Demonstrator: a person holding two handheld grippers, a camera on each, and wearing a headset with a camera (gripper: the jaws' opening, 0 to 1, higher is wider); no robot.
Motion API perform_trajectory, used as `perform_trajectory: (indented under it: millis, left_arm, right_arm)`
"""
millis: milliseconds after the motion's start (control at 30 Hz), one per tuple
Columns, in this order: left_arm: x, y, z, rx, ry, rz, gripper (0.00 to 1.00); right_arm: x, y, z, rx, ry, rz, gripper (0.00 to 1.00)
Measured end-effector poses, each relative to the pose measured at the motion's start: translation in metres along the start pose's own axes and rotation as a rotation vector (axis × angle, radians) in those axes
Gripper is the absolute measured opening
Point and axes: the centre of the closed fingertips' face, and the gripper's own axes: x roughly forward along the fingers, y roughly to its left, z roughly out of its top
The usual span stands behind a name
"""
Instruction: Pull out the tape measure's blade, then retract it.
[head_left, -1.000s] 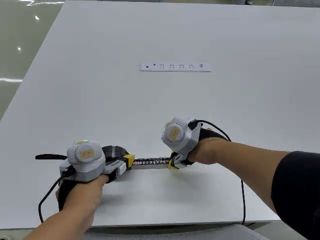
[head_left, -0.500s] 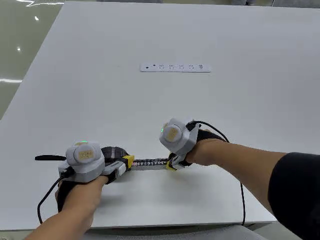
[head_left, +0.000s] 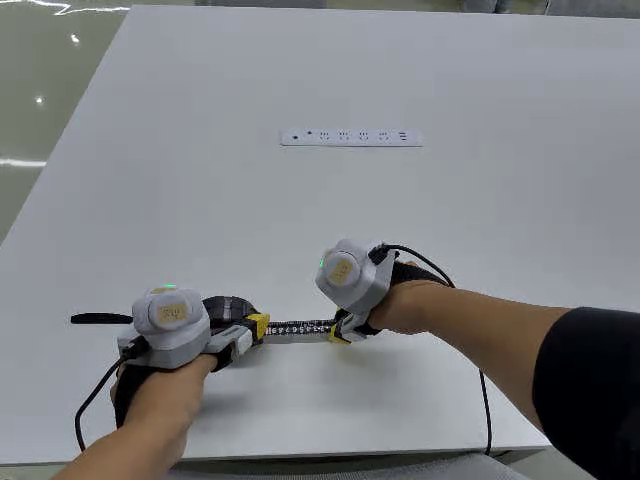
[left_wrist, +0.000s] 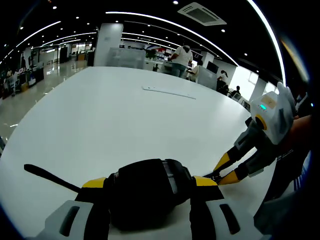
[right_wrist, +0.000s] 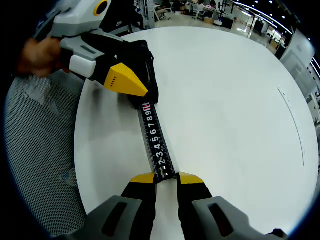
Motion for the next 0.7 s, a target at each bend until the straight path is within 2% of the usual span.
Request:
perform_trajectory:
  millis: [400,700]
  left_arm:
    - [-0.001,0.0,0.0,-0.003,-0.001,0.0,0.61]
    - [-0.001,0.001,0.0,-0.005,-0.002,0.0,0.61]
  right_arm:
    - [0.004,0.004,0.011,-0.014,-0.017,0.003,0.11]
    - [0.004,0.004,0.012,-0.02,-0.018,0.009,0.11]
